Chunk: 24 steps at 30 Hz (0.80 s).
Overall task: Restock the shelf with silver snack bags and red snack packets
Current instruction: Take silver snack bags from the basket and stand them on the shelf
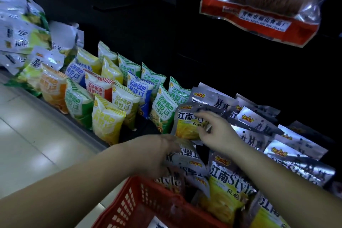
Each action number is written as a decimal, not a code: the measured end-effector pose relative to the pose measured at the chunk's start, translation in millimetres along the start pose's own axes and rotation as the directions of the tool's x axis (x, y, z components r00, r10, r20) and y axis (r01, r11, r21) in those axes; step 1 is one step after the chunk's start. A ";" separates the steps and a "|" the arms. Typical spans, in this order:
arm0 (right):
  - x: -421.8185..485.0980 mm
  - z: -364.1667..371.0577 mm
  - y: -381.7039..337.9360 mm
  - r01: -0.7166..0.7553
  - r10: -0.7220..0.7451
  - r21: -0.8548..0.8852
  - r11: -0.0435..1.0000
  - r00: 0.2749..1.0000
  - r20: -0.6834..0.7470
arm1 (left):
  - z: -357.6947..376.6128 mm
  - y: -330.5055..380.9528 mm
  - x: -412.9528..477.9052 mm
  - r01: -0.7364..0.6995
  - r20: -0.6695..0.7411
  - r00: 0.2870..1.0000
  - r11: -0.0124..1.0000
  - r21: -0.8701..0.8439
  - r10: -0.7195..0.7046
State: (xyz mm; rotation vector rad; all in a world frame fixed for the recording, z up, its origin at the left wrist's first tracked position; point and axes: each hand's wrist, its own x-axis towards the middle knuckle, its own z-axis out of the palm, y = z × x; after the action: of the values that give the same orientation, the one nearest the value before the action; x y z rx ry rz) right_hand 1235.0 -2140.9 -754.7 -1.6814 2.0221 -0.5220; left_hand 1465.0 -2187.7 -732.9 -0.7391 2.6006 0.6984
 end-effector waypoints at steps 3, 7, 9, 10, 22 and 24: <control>-18.5 -4.1 -6.2 -0.023 0.003 0.118 0.993 0.986 0.169 | 3.2 -11.8 8.2 0.032 -0.095 0.995 0.988 0.153 -0.017; -35.7 0.4 -13.6 0.009 0.012 -0.073 0.997 0.959 0.283 | 8.0 -30.6 23.6 0.020 -0.266 0.964 0.992 0.127 0.014; -30.4 6.1 -13.0 0.004 0.030 -0.186 0.983 0.983 0.181 | 5.8 -30.5 32.1 0.012 -0.391 0.920 0.995 0.100 0.028; -25.5 6.9 -13.6 -0.021 0.045 -0.202 0.979 0.992 0.115 | 6.0 -31.6 37.0 0.017 -0.464 0.886 0.998 0.062 0.014; 29.7 24.5 -2.5 -0.168 0.063 -0.404 0.899 0.964 -0.259 | 47.6 -71.7 42.7 0.377 -0.326 0.751 0.778 -0.502 -0.574; 21.7 28.6 -2.2 -0.130 -0.008 -0.462 0.877 0.958 -0.286 | 52.3 -73.9 42.9 0.333 -0.397 0.744 0.814 -0.476 -0.537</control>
State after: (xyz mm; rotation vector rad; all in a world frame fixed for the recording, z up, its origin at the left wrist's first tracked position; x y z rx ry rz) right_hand 1249.8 -2162.6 -779.3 -1.8923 2.5670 -0.2567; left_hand 1482.1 -2231.0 -821.6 -1.8359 2.5645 0.9566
